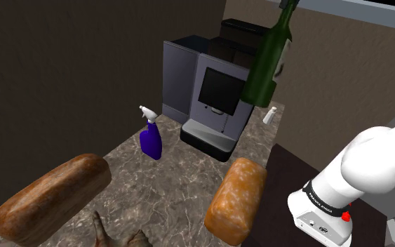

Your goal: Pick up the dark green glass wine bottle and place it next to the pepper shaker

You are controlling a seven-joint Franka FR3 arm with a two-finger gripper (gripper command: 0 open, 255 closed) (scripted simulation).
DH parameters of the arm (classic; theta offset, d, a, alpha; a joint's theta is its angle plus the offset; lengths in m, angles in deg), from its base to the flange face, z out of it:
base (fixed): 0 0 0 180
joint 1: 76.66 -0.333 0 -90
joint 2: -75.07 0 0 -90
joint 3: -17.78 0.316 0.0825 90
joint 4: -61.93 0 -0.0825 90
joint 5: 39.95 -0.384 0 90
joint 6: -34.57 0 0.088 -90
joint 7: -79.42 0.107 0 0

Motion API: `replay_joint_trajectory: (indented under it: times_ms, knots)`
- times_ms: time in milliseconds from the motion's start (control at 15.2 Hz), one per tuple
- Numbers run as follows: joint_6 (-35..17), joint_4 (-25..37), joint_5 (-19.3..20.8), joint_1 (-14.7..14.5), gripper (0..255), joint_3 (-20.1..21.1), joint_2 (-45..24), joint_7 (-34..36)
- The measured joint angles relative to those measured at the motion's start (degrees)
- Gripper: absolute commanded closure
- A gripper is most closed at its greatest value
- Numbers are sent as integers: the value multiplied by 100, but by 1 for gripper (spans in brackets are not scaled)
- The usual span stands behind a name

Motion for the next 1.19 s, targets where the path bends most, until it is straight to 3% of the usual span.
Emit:
replay_joint_trajectory:
  times_ms: [396, 1188]
  knots:
    - [-427, -272, 135, 231, 255, -550, -188, -797]
    - [-917, 422, -3, 783, 255, -1711, -1459, -2521]
